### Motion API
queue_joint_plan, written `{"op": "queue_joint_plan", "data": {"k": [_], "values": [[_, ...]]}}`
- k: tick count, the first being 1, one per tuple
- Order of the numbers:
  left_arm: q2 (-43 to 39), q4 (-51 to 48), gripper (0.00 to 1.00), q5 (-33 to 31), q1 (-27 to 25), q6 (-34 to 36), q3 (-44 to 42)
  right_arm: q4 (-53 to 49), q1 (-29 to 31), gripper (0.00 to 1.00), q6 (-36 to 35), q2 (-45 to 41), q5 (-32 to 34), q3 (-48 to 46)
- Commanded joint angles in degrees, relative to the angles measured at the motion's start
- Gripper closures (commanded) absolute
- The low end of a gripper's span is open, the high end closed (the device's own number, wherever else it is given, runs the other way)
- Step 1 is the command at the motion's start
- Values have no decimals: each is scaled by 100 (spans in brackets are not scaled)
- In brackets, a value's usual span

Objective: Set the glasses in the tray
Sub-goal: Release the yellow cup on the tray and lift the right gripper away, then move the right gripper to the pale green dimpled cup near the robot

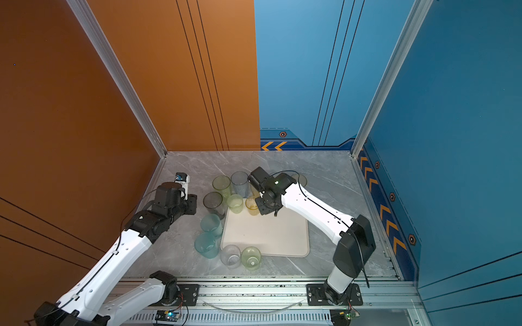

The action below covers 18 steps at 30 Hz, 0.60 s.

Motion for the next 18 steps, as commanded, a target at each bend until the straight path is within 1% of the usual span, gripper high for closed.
{"op": "queue_joint_plan", "data": {"k": [1,9,14,18], "values": [[-25,-127,60,-158,-191,-106,7,1,170,74,111,-394,-353,-445],[226,-349,60,-650,-995,-182,287,106,1001,74,693,-1134,-730,-1274],[282,-358,60,-619,-1098,-316,327,142,1322,75,1050,-1329,-847,-1595],[347,-369,60,-588,-1126,-308,403,191,1506,75,1171,-1276,-946,-1658]]}}
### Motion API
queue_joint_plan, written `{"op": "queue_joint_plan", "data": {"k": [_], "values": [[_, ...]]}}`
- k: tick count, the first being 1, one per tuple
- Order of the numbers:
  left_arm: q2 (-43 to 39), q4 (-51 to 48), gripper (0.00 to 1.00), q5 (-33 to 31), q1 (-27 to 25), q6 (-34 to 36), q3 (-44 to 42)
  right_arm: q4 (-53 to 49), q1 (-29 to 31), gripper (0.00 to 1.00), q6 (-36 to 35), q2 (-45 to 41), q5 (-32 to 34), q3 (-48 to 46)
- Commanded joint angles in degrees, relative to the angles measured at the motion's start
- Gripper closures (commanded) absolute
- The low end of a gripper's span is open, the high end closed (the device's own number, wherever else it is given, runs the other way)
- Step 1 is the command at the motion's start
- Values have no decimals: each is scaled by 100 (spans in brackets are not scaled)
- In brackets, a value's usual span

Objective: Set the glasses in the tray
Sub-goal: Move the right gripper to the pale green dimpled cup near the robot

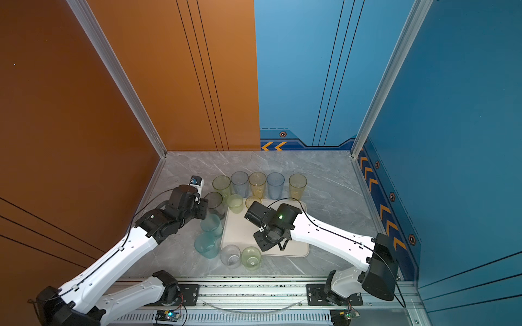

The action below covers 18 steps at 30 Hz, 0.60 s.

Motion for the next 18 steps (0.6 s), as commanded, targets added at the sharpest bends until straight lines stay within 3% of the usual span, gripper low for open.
{"op": "queue_joint_plan", "data": {"k": [1,18], "values": [[87,-134,60,-110,-66,-91,253,123,126,75,275,-25,-168,-60],[373,-246,59,-202,-182,57,380,229,334,76,336,752,-335,100]]}}
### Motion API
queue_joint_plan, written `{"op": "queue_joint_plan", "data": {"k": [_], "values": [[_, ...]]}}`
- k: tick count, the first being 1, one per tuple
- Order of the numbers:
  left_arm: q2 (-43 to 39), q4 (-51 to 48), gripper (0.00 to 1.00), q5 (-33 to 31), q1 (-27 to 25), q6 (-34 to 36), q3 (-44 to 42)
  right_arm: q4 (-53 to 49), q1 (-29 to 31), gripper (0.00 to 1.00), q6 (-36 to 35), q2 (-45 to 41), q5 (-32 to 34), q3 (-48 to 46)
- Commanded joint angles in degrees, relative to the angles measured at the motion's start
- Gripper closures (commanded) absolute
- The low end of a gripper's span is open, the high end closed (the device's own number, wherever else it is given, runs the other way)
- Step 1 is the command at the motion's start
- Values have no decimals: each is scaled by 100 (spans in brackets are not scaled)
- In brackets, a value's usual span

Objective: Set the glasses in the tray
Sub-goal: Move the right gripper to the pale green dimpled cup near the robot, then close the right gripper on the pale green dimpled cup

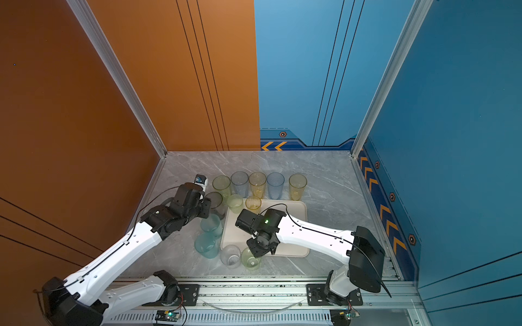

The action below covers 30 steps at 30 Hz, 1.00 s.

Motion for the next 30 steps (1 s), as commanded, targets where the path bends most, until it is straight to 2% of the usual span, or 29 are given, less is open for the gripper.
{"op": "queue_joint_plan", "data": {"k": [1,30], "values": [[54,-134,59,-106,-33,54,184,-9,32,76,124,92,-70,120],[-26,-126,59,-24,158,123,48,-293,60,87,18,703,116,477]]}}
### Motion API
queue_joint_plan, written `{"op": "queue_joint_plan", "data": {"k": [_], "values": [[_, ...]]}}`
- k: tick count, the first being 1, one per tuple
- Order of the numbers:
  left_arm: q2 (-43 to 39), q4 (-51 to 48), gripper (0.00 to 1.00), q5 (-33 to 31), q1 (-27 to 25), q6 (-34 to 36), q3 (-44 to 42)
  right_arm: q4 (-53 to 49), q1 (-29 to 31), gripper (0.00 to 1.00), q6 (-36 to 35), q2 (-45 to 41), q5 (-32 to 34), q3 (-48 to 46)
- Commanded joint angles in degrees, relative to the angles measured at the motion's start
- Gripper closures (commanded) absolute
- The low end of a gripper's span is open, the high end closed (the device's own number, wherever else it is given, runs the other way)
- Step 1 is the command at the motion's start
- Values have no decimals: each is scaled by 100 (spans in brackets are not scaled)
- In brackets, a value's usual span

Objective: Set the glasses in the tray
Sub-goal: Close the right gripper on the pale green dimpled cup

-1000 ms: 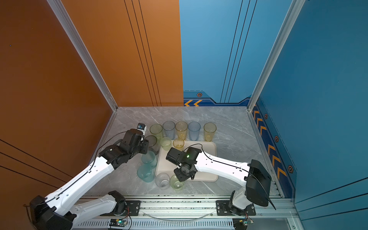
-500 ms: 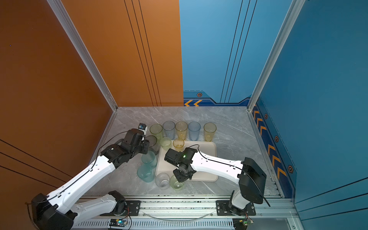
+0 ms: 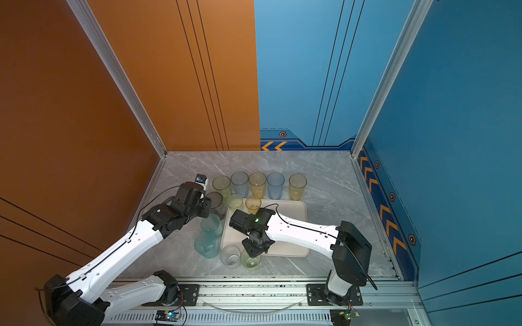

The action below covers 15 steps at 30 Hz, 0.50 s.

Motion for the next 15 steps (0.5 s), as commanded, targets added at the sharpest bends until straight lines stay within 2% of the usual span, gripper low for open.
{"op": "queue_joint_plan", "data": {"k": [1,15], "values": [[-141,-111,59,-18,77,58,1,-289,31,88,-17,75,150,166],[-244,-111,59,52,183,54,-91,-598,68,95,-79,-28,556,316]]}}
